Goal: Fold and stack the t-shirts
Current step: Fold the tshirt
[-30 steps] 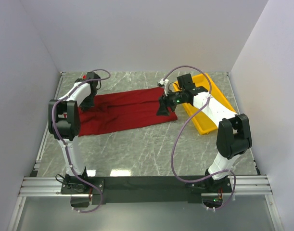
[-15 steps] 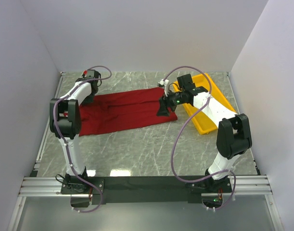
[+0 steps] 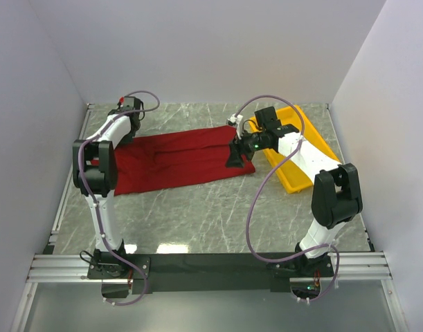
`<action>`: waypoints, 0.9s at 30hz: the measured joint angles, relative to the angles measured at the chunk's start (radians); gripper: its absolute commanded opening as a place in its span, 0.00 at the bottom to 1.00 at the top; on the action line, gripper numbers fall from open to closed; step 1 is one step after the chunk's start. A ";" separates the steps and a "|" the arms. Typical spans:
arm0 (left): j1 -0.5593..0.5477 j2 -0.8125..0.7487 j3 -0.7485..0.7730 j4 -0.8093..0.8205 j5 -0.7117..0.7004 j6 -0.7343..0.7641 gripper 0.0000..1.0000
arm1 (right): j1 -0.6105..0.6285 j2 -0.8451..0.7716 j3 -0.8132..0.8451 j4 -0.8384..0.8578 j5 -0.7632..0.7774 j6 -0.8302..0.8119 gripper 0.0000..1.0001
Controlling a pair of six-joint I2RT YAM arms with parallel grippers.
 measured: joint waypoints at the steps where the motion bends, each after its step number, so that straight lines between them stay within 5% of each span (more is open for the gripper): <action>1: 0.000 0.000 0.006 0.001 0.000 0.006 0.01 | 0.000 0.000 0.000 -0.001 0.000 0.000 0.71; 11: 0.003 0.029 0.033 0.016 -0.009 0.014 0.05 | 0.000 0.002 0.000 -0.007 0.000 -0.001 0.71; 12: 0.004 0.035 0.034 0.016 -0.009 0.014 0.09 | 0.000 0.002 0.000 -0.007 0.000 -0.002 0.71; 14: 0.006 0.053 0.039 0.012 -0.008 0.011 0.38 | 0.000 0.002 0.000 -0.010 0.000 -0.004 0.71; 15: 0.008 0.063 0.047 0.007 -0.008 0.009 0.62 | 0.000 0.003 0.000 -0.012 0.000 -0.005 0.71; 18: 0.014 0.082 0.085 -0.026 -0.006 0.004 0.82 | 0.000 0.003 0.000 -0.015 0.000 -0.016 0.72; 23: 0.031 0.065 0.195 -0.076 0.024 -0.040 0.96 | 0.002 0.018 0.023 -0.053 -0.002 -0.047 0.72; 27: 0.085 -0.063 0.161 -0.088 0.150 -0.101 0.97 | 0.012 0.069 0.085 -0.073 -0.005 -0.056 0.73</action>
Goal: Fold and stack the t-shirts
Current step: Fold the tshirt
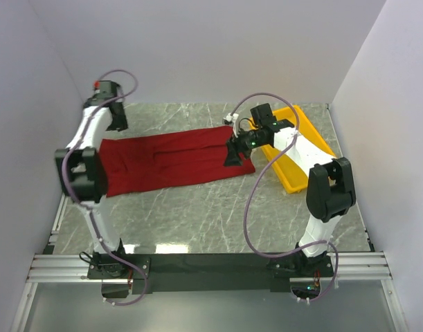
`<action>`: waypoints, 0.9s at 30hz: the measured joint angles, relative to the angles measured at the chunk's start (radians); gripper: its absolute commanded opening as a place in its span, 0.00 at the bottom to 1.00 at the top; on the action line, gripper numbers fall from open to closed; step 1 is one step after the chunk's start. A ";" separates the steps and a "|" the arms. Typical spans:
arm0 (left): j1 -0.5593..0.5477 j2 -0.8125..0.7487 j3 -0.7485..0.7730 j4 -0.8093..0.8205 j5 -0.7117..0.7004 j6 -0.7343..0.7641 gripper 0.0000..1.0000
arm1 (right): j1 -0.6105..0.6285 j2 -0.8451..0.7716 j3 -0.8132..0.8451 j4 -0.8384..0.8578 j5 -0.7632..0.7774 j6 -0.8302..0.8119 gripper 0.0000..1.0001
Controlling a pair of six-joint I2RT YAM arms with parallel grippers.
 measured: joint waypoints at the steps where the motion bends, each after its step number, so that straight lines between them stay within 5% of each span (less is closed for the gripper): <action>1: 0.027 -0.060 -0.043 0.009 0.045 -0.018 0.96 | 0.005 0.008 0.009 0.001 0.000 0.000 0.73; 10: 0.294 -0.517 -0.563 0.046 0.486 -0.097 0.81 | 0.046 0.031 0.015 0.012 0.007 0.033 0.73; 17: 0.368 -0.485 -0.735 0.040 0.667 -0.068 0.70 | 0.026 0.030 -0.052 0.034 0.040 0.038 0.73; 20: 0.395 -0.444 -0.748 0.042 0.680 -0.041 0.62 | -0.004 0.030 -0.076 0.032 0.045 0.042 0.73; 27: 0.394 -0.396 -0.768 0.065 0.679 0.021 0.60 | -0.063 0.030 -0.083 0.035 0.047 0.046 0.73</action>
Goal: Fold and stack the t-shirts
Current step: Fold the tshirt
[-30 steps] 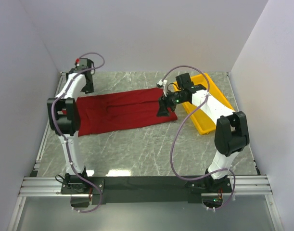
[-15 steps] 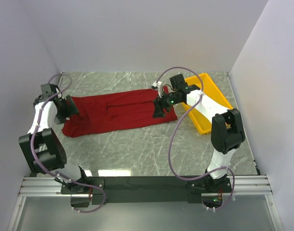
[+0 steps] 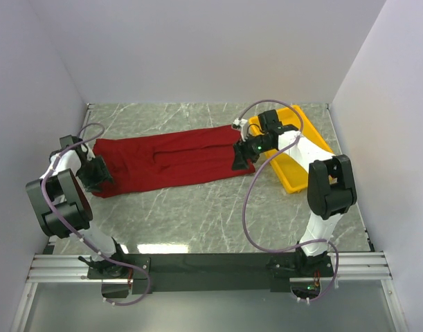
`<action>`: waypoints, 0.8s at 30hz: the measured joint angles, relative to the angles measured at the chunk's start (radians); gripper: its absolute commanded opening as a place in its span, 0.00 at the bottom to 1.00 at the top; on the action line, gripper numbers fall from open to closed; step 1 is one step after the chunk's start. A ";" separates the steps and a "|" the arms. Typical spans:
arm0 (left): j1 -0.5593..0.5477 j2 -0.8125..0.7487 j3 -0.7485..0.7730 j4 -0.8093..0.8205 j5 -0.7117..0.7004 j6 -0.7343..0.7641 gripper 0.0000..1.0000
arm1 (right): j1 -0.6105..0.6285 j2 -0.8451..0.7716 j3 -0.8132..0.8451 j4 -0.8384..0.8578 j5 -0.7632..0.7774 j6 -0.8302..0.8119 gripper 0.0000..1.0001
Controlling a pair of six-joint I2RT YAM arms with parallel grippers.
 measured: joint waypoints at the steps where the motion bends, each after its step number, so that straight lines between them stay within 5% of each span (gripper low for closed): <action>1: 0.000 0.000 -0.001 0.002 -0.004 0.008 0.59 | -0.005 0.000 0.000 0.000 0.000 0.000 0.73; 10: -0.003 0.040 -0.001 0.021 -0.060 0.040 0.55 | -0.036 0.000 0.000 -0.002 -0.003 0.003 0.73; 15: -0.010 0.058 -0.001 0.022 -0.072 0.043 0.43 | -0.057 0.000 0.001 -0.005 0.024 0.003 0.72; 24: -0.013 0.075 0.002 0.020 -0.085 0.042 0.20 | -0.068 0.056 0.087 -0.021 0.164 0.082 0.54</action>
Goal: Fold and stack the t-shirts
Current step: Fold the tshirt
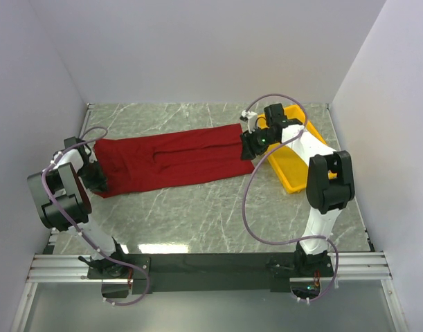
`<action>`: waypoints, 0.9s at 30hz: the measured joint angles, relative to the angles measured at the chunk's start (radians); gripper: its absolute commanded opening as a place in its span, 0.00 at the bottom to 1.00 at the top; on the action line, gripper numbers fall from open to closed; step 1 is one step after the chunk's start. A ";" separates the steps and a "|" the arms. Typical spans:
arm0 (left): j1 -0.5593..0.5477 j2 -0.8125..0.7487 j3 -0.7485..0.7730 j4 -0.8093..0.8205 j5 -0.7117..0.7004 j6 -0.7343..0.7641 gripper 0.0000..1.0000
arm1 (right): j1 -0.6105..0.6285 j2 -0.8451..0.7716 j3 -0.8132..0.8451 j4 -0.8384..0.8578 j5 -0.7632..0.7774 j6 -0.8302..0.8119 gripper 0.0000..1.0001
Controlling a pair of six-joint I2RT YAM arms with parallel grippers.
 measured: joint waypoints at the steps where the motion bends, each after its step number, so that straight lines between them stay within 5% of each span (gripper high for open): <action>1: 0.000 0.000 0.002 -0.001 0.000 0.000 0.18 | 0.000 0.009 0.011 -0.001 0.016 0.014 0.53; 14: 0.000 -0.005 0.011 -0.007 0.002 -0.001 0.07 | 0.000 0.051 0.035 -0.044 0.248 0.124 0.54; 27: -0.001 -0.027 0.012 -0.011 0.012 -0.001 0.01 | 0.005 0.065 -0.008 -0.064 0.273 0.175 0.51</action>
